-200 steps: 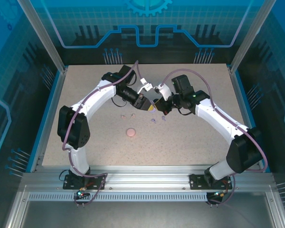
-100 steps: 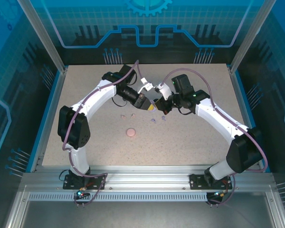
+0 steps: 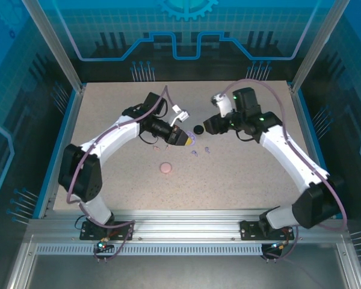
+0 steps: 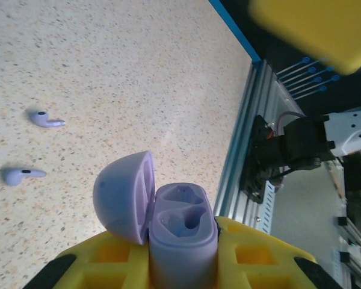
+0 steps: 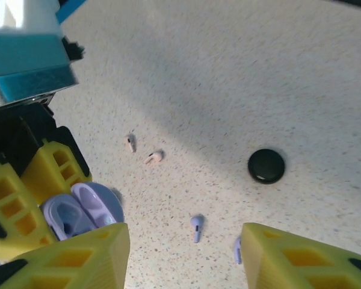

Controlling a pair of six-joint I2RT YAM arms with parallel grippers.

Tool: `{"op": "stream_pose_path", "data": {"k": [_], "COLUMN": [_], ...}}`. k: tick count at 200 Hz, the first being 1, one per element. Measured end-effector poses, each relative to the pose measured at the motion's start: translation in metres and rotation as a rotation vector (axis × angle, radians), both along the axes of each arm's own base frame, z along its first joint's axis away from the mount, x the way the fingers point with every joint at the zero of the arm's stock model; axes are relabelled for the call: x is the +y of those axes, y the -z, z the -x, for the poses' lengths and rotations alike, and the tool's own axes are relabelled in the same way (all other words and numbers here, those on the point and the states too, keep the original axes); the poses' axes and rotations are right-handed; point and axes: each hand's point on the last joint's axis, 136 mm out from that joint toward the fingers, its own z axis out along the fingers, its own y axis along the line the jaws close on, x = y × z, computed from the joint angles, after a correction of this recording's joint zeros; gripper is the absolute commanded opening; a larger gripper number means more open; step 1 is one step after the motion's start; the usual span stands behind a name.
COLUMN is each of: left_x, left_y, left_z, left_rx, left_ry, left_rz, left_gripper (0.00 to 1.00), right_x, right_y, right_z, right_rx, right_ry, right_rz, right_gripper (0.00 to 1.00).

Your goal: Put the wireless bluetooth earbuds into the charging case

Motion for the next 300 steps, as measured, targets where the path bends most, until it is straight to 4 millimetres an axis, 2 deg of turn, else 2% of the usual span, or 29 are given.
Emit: {"op": "stream_pose_path", "data": {"k": [27, 47, 81, 107, 137, 167, 213, 300], "left_x": [0.011, 0.023, 0.05, 0.064, 0.074, 0.082, 0.084, 0.083], "left_y": [-0.008, -0.017, -0.045, -0.086, -0.135, -0.161, -0.166, -0.169], "left_z": [-0.003, -0.008, -0.017, -0.022, -0.017, -0.01, -0.008, -0.004], "left_rx": [-0.123, -0.237, -0.45, -0.605, -0.749, -0.817, -0.831, -0.835], "left_ry": [-0.107, -0.22, -0.435, -0.546, -0.623, -0.663, -0.675, -0.67], "left_rz": [0.012, 0.027, 0.084, 0.138, 0.22, 0.264, 0.272, 0.278], "left_gripper": [0.0, 0.0, 0.0, 0.0, 0.0, 0.0, 0.0, 0.0], "right_x": [-0.019, -0.02, -0.013, 0.008, 0.032, 0.046, 0.061, 0.058], "right_y": [-0.018, -0.007, 0.052, 0.096, 0.146, 0.182, 0.203, 0.226], "right_z": [0.008, 0.011, 0.013, 0.018, 0.024, 0.018, -0.001, -0.012], "right_rx": [0.006, 0.073, 0.258, 0.358, 0.452, 0.502, 0.484, 0.497], "right_ry": [0.1, 0.147, 0.202, 0.189, 0.16, 0.15, 0.139, 0.118], "right_rz": [-0.071, -0.101, -0.056, 0.028, 0.16, 0.279, 0.406, 0.534], "right_gripper": [0.56, 0.57, 0.57, 0.56, 0.53, 0.5, 0.48, 0.43]}}
